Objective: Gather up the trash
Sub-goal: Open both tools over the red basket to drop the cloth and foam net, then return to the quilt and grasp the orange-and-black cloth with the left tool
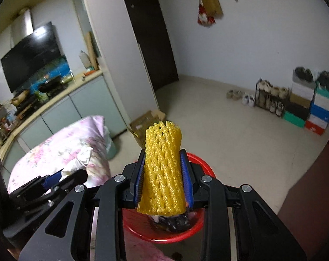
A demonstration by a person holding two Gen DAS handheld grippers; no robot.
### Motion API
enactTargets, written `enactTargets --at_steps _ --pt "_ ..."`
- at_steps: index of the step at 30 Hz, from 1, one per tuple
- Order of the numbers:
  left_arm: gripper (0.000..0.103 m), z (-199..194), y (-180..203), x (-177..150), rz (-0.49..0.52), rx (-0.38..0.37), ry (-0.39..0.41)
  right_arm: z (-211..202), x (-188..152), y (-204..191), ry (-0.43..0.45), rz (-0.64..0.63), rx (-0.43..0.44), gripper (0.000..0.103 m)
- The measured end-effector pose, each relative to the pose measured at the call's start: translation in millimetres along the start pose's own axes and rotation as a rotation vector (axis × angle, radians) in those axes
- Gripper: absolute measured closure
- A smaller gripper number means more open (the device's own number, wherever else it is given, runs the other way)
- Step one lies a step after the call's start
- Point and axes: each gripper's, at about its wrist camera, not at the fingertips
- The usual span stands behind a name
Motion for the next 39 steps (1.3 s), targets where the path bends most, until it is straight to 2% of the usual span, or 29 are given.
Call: enactTargets --at_steps 10,13,15,16,17,18,20,23,29,34,39 --pt "0.069 48.2 10.0 -17.2 0.040 -0.030 -0.109 54.8 -10.2 15.2 -0.131 0.045 0.017 0.073" --pt "0.065 56.0 14.3 -21.6 0.050 -0.036 -0.124 61.1 -8.9 16.4 -0.144 0.049 0.017 0.069" --pt "0.060 58.5 17.2 -24.2 0.054 -0.038 -0.134 64.4 -8.0 20.2 -0.154 0.080 0.024 0.053" --pt "0.053 59.3 18.3 -25.2 0.055 -0.038 -0.136 65.7 -8.0 24.3 -0.158 0.096 0.029 0.048" --pt "0.044 58.7 18.8 -26.0 0.056 -0.036 -0.132 66.0 -7.7 27.7 -0.161 0.123 0.036 0.038" --pt "0.039 58.4 20.1 -26.0 0.058 -0.034 -0.128 65.5 -7.4 31.6 -0.160 0.151 0.043 0.030" --pt "0.027 55.1 21.2 -25.5 0.059 -0.033 -0.119 64.2 -6.3 37.7 -0.160 0.176 0.055 0.029" --pt "0.023 48.2 21.2 -22.3 0.062 -0.020 -0.098 58.0 -6.0 41.0 -0.148 0.173 0.048 0.029" --pt "0.020 28.6 15.0 -13.8 0.053 0.016 -0.049 40.6 -5.5 38.7 -0.103 0.141 0.030 0.029" --pt "0.020 2.3 7.2 -10.5 0.061 0.074 0.005 21.2 -6.7 28.6 -0.046 0.085 0.008 0.029" --pt "0.020 -29.4 -3.0 -11.5 0.049 0.123 0.058 -5.6 -7.7 5.4 0.033 0.010 -0.002 0.029"
Point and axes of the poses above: each gripper's, at about its wrist camera, not at the fingertips, and z roughly the way its jaws point, y to its right, x to its top, and after that the axes turned 1 degree about -y, right-handed
